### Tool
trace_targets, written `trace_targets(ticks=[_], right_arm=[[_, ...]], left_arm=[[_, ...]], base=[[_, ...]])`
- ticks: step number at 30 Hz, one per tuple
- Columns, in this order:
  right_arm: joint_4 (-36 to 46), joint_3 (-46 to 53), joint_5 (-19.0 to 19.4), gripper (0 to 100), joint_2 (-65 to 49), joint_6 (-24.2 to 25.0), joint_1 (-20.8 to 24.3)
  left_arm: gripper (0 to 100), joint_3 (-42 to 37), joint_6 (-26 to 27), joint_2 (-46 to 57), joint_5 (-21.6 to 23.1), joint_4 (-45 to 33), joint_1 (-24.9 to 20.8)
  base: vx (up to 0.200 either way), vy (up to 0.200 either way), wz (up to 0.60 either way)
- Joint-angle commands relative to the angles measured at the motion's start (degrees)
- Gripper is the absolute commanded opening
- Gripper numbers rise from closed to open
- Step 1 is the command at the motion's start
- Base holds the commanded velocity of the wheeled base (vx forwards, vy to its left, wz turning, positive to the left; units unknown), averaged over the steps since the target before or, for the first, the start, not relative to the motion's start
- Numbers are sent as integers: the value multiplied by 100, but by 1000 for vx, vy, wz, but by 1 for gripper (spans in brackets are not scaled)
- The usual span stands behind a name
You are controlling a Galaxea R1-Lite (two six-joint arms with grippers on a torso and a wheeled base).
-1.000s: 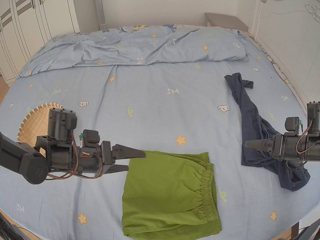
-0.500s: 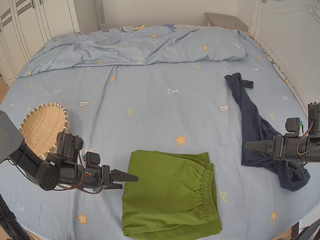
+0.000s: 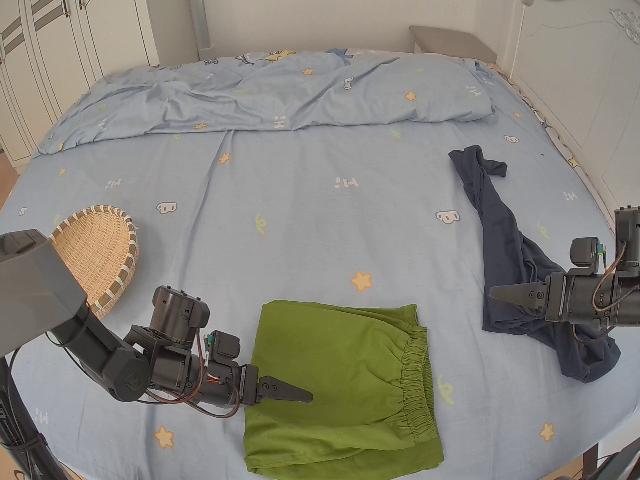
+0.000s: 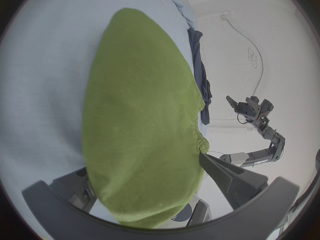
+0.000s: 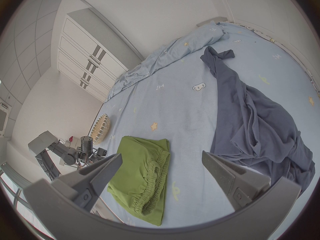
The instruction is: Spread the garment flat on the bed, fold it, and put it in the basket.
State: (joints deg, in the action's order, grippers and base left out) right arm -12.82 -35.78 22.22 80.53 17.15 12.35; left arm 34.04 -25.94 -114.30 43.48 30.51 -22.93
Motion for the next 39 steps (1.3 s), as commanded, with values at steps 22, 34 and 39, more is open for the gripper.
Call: trace_targets(ticks=[22, 34, 39], right_arm=[[17, 10, 28, 100, 33, -1, 48], [52, -8, 28, 100, -2, 7, 66], [52, -8, 28, 100, -37, 16, 66]], left_arm=[[0, -125, -921, 321, 64, 640, 166], [0, 1439, -605, 1419, -42, -2735, 834], [0, 1633, -350, 1718, -42, -3139, 1115]], base=[[0, 0, 0], [0, 0, 0], [0, 0, 0]])
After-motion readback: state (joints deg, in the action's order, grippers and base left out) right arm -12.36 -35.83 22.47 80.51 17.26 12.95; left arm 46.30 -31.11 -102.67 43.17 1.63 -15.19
